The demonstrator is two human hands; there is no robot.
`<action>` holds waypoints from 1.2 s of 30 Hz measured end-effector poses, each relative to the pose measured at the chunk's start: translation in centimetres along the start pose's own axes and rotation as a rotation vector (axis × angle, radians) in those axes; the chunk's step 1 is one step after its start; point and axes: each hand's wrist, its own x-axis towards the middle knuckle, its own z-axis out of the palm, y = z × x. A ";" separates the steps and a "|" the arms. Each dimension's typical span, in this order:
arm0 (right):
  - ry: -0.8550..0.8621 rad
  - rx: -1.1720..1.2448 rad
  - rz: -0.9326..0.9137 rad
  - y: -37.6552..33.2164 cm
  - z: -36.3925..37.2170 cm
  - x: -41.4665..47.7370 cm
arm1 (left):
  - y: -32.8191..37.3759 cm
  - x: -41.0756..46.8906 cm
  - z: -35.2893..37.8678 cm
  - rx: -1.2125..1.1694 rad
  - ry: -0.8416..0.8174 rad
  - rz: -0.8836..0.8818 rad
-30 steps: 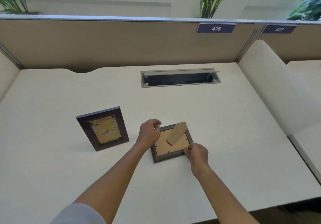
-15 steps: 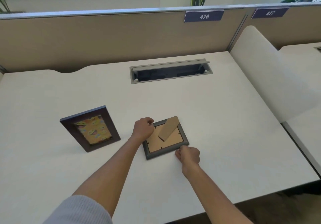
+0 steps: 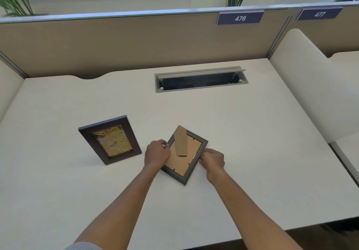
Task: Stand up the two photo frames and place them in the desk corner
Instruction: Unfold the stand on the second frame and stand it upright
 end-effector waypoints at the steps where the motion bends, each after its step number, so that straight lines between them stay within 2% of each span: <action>1: -0.010 -0.014 -0.012 -0.2 0.2 0.1 | -0.2 -0.4 0.0 -0.001 0.018 -0.016; 9: -0.102 -0.161 -0.112 -1.5 1.4 1.3 | -1.6 -3.2 0.1 -0.020 0.121 -0.128; 14: -0.158 -0.221 -0.153 -2.2 1.9 2.0 | -2.4 -4.4 -0.1 -0.090 0.129 -0.191; 21: -0.201 -0.284 -0.194 -2.3 2.6 2.2 | -3.9 -5.0 0.0 -0.360 0.068 -0.329; 24: -0.187 -0.277 -0.194 -2.2 2.4 1.8 | -3.6 -5.1 -0.3 -0.356 0.089 -0.310; 27: -0.121 -0.337 -0.269 -1.3 2.2 1.2 | -2.5 -4.8 -0.8 -0.337 0.107 -0.225; 31: -0.105 -0.412 -0.361 -0.3 2.0 0.0 | -1.1 -3.9 -1.4 -0.276 0.045 -0.157; 36: -0.120 -0.454 -0.371 -0.5 2.0 -0.4 | -0.4 -3.5 -1.7 -0.262 -0.011 -0.177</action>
